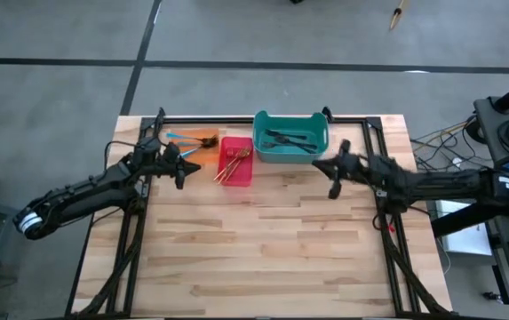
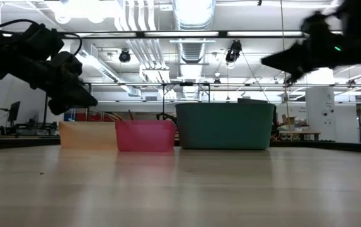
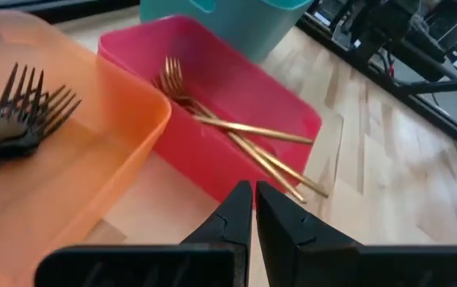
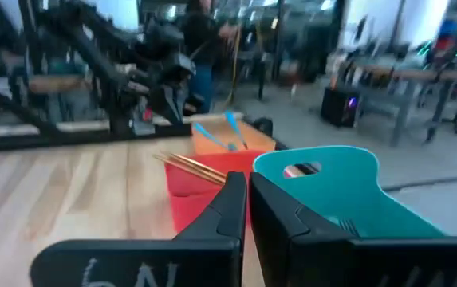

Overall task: Sort silverware by color (type)
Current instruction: Return to Home Position

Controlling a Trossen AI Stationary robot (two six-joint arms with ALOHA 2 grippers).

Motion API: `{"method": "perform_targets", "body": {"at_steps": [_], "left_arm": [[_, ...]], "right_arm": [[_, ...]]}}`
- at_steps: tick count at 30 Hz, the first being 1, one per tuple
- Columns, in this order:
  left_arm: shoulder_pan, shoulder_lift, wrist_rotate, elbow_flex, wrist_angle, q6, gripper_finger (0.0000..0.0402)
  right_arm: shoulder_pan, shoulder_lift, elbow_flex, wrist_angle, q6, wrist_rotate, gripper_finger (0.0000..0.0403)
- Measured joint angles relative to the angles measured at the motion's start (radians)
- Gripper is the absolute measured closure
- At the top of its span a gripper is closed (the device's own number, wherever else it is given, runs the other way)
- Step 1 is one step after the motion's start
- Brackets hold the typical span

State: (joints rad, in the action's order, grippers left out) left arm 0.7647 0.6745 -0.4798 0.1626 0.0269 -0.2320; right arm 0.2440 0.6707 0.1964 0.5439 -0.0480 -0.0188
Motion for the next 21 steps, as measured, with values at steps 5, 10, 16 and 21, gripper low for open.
{"method": "perform_targets", "body": {"at_steps": [5,10,16,21], "left_arm": [[0.000,0.016,0.000,0.037,0.003,0.002,0.0400],[0.000,0.039,0.000,0.082,0.001,0.003,0.0400],[0.000,0.073,0.000,0.142,0.003,0.003,0.0400],[0.000,0.111,0.000,0.209,0.002,0.003,0.0399]], "right_arm": [[-0.166,-0.068,-0.176,0.203,0.060,-0.256,0.0394],[-0.201,-0.133,-0.163,0.073,0.017,-0.297,0.0394],[-0.200,-0.307,-0.184,-0.080,-0.023,-0.300,0.0394],[-0.198,-0.529,-0.184,-0.321,0.012,-0.306,0.0394]]}}
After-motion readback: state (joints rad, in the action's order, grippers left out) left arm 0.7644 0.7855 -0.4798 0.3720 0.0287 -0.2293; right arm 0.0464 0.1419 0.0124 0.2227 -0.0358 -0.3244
